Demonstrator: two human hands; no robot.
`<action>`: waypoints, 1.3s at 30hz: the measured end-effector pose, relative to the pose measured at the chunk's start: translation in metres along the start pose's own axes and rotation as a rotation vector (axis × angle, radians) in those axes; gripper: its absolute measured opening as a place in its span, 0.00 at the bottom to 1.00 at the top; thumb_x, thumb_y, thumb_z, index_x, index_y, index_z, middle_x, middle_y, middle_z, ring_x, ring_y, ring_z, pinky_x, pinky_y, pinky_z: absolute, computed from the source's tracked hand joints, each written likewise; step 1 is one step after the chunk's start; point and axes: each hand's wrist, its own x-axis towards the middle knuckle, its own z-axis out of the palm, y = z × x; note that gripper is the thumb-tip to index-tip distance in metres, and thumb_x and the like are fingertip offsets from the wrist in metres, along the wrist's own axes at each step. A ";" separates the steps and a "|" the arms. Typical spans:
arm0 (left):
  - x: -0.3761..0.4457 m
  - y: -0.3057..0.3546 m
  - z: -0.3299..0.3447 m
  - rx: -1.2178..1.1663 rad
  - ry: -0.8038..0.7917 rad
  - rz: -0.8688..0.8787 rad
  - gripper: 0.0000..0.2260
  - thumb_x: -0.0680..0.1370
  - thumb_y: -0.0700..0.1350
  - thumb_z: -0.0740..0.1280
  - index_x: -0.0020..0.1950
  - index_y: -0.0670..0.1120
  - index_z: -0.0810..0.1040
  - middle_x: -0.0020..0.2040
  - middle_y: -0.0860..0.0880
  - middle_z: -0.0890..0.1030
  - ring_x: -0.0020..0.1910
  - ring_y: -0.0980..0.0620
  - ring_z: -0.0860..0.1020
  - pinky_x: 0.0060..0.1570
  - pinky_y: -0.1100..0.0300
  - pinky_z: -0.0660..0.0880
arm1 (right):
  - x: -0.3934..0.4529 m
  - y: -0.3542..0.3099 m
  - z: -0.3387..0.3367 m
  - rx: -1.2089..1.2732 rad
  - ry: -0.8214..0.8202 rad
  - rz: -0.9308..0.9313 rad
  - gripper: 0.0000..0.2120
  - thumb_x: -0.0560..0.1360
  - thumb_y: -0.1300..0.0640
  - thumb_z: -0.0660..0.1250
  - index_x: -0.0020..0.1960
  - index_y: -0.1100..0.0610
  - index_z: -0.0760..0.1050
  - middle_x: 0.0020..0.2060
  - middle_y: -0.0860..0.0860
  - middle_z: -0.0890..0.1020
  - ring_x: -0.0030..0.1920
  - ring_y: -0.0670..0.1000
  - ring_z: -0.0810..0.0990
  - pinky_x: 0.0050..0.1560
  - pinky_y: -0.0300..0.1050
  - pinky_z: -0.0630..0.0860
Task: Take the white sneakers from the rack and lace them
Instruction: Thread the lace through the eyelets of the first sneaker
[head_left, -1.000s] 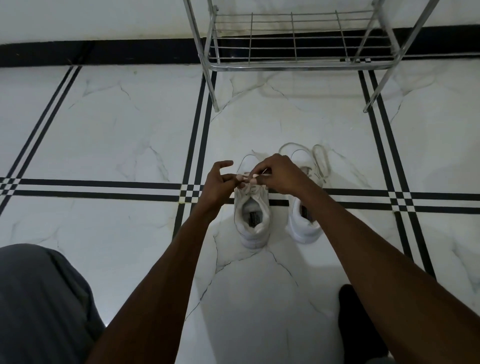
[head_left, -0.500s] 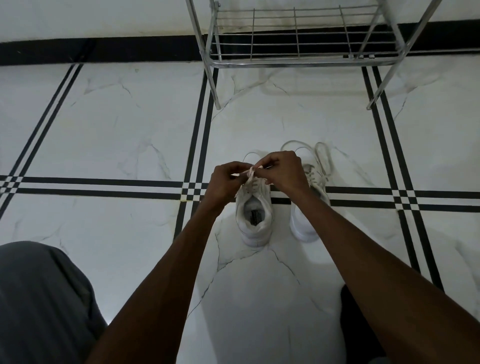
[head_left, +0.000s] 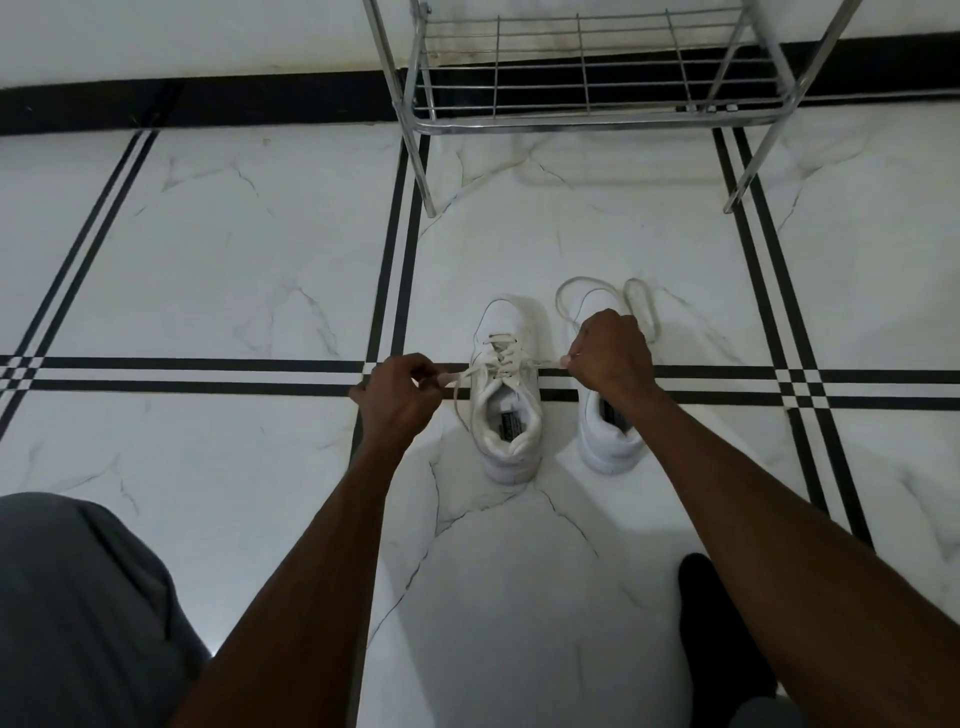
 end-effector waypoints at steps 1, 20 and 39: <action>-0.001 0.001 -0.001 -0.005 0.011 0.004 0.04 0.78 0.51 0.72 0.47 0.52 0.85 0.37 0.59 0.78 0.47 0.53 0.76 0.63 0.43 0.63 | -0.001 0.001 0.000 -0.015 -0.001 -0.006 0.11 0.65 0.58 0.79 0.43 0.60 0.81 0.44 0.59 0.85 0.46 0.58 0.85 0.45 0.46 0.82; -0.015 0.006 0.008 -0.013 0.086 -0.071 0.08 0.76 0.39 0.69 0.50 0.48 0.86 0.49 0.50 0.87 0.46 0.54 0.73 0.64 0.44 0.65 | -0.011 0.004 -0.001 -0.101 0.088 -0.111 0.07 0.69 0.63 0.75 0.41 0.62 0.77 0.43 0.60 0.84 0.47 0.59 0.83 0.38 0.41 0.68; -0.027 0.020 0.028 -0.180 -0.211 0.269 0.24 0.79 0.48 0.70 0.73 0.42 0.75 0.68 0.43 0.78 0.65 0.47 0.77 0.61 0.58 0.73 | -0.047 -0.020 -0.006 0.116 -0.520 -0.361 0.19 0.76 0.49 0.69 0.64 0.56 0.76 0.59 0.54 0.83 0.59 0.55 0.81 0.61 0.52 0.76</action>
